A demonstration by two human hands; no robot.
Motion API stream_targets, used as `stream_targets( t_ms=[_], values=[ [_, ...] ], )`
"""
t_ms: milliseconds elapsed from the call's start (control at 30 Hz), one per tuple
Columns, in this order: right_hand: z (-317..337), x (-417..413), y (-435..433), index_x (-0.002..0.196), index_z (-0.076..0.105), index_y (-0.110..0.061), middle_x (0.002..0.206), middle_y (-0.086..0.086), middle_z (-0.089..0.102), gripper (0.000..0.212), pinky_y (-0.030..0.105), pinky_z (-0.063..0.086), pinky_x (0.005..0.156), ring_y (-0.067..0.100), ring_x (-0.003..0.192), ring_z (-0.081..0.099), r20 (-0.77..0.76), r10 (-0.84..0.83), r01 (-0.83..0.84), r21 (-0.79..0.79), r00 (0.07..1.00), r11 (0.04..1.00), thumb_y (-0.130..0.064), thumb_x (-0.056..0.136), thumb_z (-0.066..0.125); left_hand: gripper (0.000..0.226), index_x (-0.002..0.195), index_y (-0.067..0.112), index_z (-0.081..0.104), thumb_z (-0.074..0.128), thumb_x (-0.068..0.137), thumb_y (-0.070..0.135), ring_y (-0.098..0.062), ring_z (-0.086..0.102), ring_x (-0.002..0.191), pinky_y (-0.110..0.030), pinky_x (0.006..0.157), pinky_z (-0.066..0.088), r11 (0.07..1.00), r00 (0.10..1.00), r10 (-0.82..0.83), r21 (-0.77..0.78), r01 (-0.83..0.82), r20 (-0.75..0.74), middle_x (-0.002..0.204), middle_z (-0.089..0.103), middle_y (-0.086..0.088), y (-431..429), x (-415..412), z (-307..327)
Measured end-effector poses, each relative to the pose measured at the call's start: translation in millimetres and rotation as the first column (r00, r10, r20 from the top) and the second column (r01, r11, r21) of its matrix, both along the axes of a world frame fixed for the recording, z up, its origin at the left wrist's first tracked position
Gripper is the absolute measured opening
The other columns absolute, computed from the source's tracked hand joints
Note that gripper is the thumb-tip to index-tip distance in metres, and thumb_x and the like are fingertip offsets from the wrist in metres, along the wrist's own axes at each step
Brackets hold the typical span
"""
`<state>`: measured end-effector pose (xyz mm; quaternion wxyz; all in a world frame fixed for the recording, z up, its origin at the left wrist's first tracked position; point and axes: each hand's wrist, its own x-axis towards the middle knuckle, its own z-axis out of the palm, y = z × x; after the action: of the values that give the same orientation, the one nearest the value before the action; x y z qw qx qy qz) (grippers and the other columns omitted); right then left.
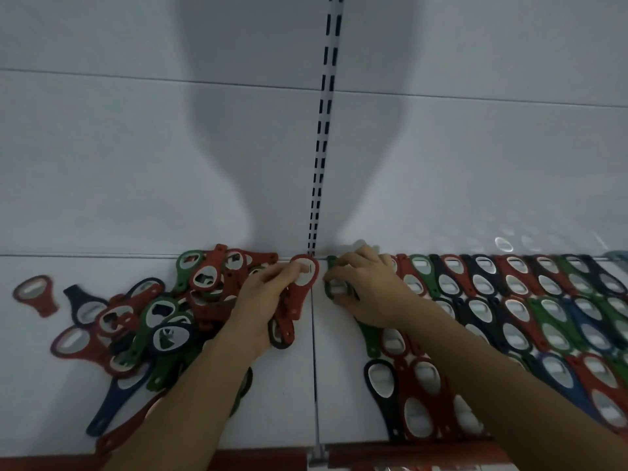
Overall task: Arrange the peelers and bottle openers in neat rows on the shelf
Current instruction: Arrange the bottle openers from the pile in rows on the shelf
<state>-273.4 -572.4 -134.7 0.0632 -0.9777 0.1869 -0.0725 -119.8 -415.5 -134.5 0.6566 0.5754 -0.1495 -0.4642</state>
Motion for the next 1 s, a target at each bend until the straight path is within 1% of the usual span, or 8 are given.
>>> stream_targets(
  t_ms=[200,267,367,633,733,800,900,1000],
  values=[
    [-2,-4,9,0.131,0.058,-0.036,0.135,-0.012,0.053,0.033,0.044,0.035,0.103,0.015,0.125,0.036,0.011,-0.078,0.078,0.009,0.997,0.997,-0.037,0.098,0.054,0.011,0.091,0.017,0.082,0.074,0.093,0.023,-0.015,0.058,0.058,-0.029,0.05,0.049,0.999,0.998,-0.025,-0.023,0.026,0.053,0.076,0.069,-0.006,0,-3,0],
    [1,-5,17,0.13,0.06,-0.032,0.131,-0.013,0.057,0.03,0.037,0.042,0.102,0.007,0.122,0.043,0.196,-0.148,0.105,0.214,0.969,0.971,-0.029,0.101,0.053,0.013,0.095,0.014,0.081,0.071,0.095,0.022,-0.016,0.06,0.06,-0.029,0.05,0.049,0.999,0.996,-0.028,-0.026,0.03,0.086,0.078,0.071,-0.008,1,-5,0],
    [12,-4,28,0.126,0.061,-0.033,0.117,-0.017,0.067,0.024,0.026,0.055,0.092,-0.003,0.107,0.061,0.381,-0.346,0.017,0.652,0.857,0.758,-0.031,0.103,0.052,0.017,0.105,0.01,0.078,0.068,0.097,0.022,-0.019,0.064,0.064,-0.028,0.052,0.049,0.998,0.986,-0.052,-0.031,0.057,0.156,0.086,0.075,-0.011,1,-7,2],
    [19,-24,35,0.112,0.069,-0.023,0.092,-0.001,0.074,0.015,0.031,0.06,0.078,0.016,0.087,0.07,0.381,-0.519,0.017,0.794,0.765,0.608,-0.019,0.1,0.061,0.006,0.096,0.023,0.072,0.073,0.094,0.018,-0.017,0.074,0.067,-0.022,0.055,0.053,0.987,0.833,-0.132,-0.01,0.163,0.537,0.089,0.076,0.005,4,-16,9],
    [18,-33,34,0.108,0.071,-0.023,0.095,-0.004,0.073,0.014,0.026,0.058,0.079,0.012,0.09,0.069,0.39,-0.547,0.047,0.782,0.741,0.622,-0.018,0.099,0.061,0.011,0.089,0.022,0.074,0.079,0.088,0.012,-0.011,0.068,0.072,-0.018,0.065,0.054,0.975,0.645,-0.091,-0.063,0.211,0.759,0.083,0.071,0.008,3,-18,12],
    [14,-40,32,0.104,0.071,-0.021,0.093,-0.006,0.072,0.013,0.022,0.055,0.08,0.008,0.088,0.067,0.377,-0.551,0.094,0.758,0.744,0.646,-0.016,0.099,0.061,0.01,0.088,0.022,0.076,0.08,0.087,0.014,-0.006,0.064,0.079,-0.015,0.069,0.051,0.935,0.406,-0.211,0.063,0.349,0.889,0.087,0.067,0.012,4,-21,15],
    [7,-51,28,0.099,0.072,-0.023,0.086,-0.014,0.068,0.012,0.017,0.05,0.073,0.003,0.082,0.063,0.36,-0.511,0.196,0.636,0.781,0.746,-0.017,0.098,0.062,0.016,0.095,0.026,0.077,0.08,0.087,0.012,0.0,0.062,0.081,-0.01,0.071,0.047,0.815,0.106,-0.422,0.325,0.48,0.9,0.095,0.066,0.016,5,-19,15],
    [-1,-60,22,0.11,0.07,-0.023,0.103,-0.011,0.065,0.016,0.031,0.049,0.082,0.008,0.096,0.056,0.321,-0.359,0.265,0.3,0.876,0.916,-0.022,0.098,0.061,0.028,0.109,0.03,0.075,0.081,0.086,0.016,0.003,0.061,0.086,-0.009,0.075,0.047,0.693,-0.065,-0.556,0.505,0.515,0.829,0.108,0.067,0.018,6,-9,18]
  ],
)
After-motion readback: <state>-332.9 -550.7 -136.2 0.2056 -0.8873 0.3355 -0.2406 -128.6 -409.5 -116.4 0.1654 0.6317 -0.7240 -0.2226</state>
